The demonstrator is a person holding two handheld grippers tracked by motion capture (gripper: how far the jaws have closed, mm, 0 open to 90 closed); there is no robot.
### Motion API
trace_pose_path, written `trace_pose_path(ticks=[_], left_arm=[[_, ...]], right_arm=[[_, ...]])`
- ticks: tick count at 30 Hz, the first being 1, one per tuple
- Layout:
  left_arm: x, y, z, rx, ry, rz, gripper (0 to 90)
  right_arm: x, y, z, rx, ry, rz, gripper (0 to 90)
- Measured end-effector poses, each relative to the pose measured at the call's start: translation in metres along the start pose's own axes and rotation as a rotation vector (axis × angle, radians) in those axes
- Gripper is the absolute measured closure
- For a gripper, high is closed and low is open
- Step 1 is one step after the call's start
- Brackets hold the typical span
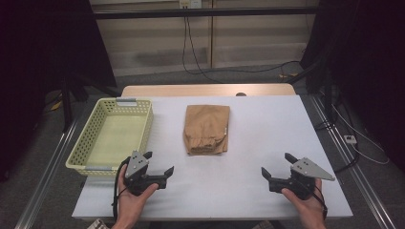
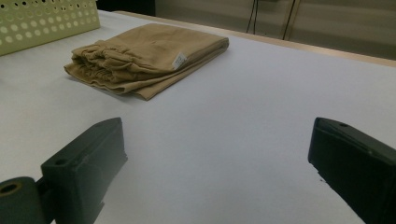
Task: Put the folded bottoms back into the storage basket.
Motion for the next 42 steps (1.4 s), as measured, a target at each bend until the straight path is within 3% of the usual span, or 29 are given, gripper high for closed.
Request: trace_pose_path(ticks=[11,16,26,32,35,42], left_arm=[[0.006,-0.001,0.003,-0.016,0.011,-0.007,6.3],[0.01,-0.002,0.005,-0.005,0.018,-0.004,6.2],[0.019,-0.006,0.004,-0.005,0.06,-0.05,3.9],[0.028,-0.009,0.015,0.015,0.072,-0.072,3.9],[0.032,-0.01,0.017,0.001,0.076,-0.086,3.8],[0.039,-0.01,0.025,0.013,0.094,-0.082,5.1]], right_arm=[[0.001,-0.001,-0.001,0.012,0.005,0.01,3.9],[0.0,-0.001,-0.001,0.017,0.005,0.017,4.0],[0.002,0.003,-0.001,0.009,0.012,0.021,4.2],[0.003,0.004,-0.002,0.012,0.02,0.024,4.2],[0.002,0.003,-0.002,0.014,0.018,0.021,4.3],[0.002,0.001,-0.002,0.018,0.018,0.016,4.5]])
Point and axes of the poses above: each handheld gripper's, and its own axes: x roughly forward along the jaws, z roughly out of its top, y roughly to its left, the point moved 7 cm from there along x, roughly forward along the jaws, and after that the axes turned 14 degrees about -z, right-handed, at the moved point
